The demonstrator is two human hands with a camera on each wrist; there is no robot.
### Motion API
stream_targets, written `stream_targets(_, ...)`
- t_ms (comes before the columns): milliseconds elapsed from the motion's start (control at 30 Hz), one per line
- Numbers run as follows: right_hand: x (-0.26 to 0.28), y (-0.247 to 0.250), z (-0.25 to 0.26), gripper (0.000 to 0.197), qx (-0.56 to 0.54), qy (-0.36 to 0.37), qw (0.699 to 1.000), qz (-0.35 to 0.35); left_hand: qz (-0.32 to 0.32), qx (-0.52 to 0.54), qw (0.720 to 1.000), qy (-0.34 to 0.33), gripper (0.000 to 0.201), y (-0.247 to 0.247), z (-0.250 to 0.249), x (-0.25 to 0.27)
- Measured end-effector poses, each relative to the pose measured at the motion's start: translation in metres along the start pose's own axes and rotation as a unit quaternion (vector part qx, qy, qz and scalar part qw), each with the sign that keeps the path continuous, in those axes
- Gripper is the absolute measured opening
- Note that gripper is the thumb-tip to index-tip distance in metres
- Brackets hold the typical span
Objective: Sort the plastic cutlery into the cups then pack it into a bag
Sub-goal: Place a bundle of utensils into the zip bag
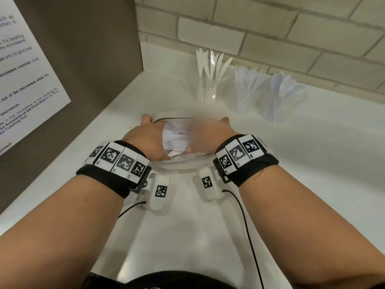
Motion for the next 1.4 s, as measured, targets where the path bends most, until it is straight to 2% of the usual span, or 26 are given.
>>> stream_targets(100, -0.002, 0.002, 0.004, 0.055, -0.012, 0.020, 0.999, -0.026, 0.008, 0.008, 1.000, -0.023, 0.096, -0.002, 0.000, -0.001)
stream_targets(233, -0.003, 0.000, 0.006, 0.044, -0.030, 0.003, 0.999, -0.039, 0.005, 0.035, 0.999, -0.031, 0.105, -0.004, 0.000, -0.004)
stream_targets(300, -0.002, -0.002, 0.009, 0.045, -0.031, 0.004, 0.999, -0.036, -0.010, 0.052, 0.999, -0.012, 0.102, 0.000, 0.006, -0.005)
stream_targets(400, 0.001, -0.007, 0.011, 0.059, -0.032, 0.009, 0.999, -0.024, -0.018, 0.061, 0.998, 0.010, 0.101, -0.001, 0.011, -0.006)
stream_targets(567, 0.002, -0.008, 0.010, 0.054, -0.017, 0.014, 1.000, 0.006, -0.029, 0.079, 0.996, -0.016, 0.085, -0.004, 0.012, -0.009)
stream_targets(667, 0.002, -0.008, 0.011, 0.044, -0.007, 0.014, 1.000, -0.006, -0.030, 0.090, 0.995, -0.025, 0.082, -0.005, 0.014, -0.011)
stream_targets(800, 0.001, -0.011, 0.012, 0.026, -0.007, 0.003, 1.000, -0.007, 0.021, 0.059, 0.998, -0.032, 0.097, -0.011, 0.016, -0.007)
stream_targets(867, 0.002, -0.012, 0.012, 0.022, -0.010, 0.003, 1.000, -0.010, 0.018, 0.043, 0.998, -0.036, 0.096, -0.012, 0.017, -0.005)
stream_targets(933, 0.002, -0.013, 0.010, 0.025, -0.018, 0.002, 1.000, -0.014, 0.004, 0.029, 0.998, -0.050, 0.088, -0.011, 0.014, -0.005)
stream_targets(1000, 0.002, -0.016, 0.009, 0.037, -0.030, 0.004, 1.000, -0.008, -0.006, 0.034, 0.998, -0.055, 0.080, -0.012, 0.011, -0.007)
stream_targets(1100, 0.000, -0.019, 0.011, 0.053, -0.021, 0.008, 1.000, 0.000, -0.007, 0.043, 0.998, -0.053, 0.095, -0.012, 0.009, -0.010)
stream_targets(1167, 0.000, -0.017, 0.012, 0.052, -0.021, 0.011, 1.000, -0.006, -0.002, 0.051, 0.997, -0.050, 0.105, -0.013, 0.011, -0.010)
stream_targets(1400, 0.005, -0.014, 0.019, 0.035, -0.057, 0.024, 0.998, -0.005, -0.029, 0.051, 0.998, -0.008, 0.098, 0.005, 0.034, -0.013)
Point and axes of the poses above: each hand's wrist, its own x-axis away from the middle knuckle, its own y-axis out of the back of the hand, z = x × y, the point moved 8 cm from there along -x, towards the middle knuckle, and after that the axes turned 1 degree about y, right-handed, at the moved point
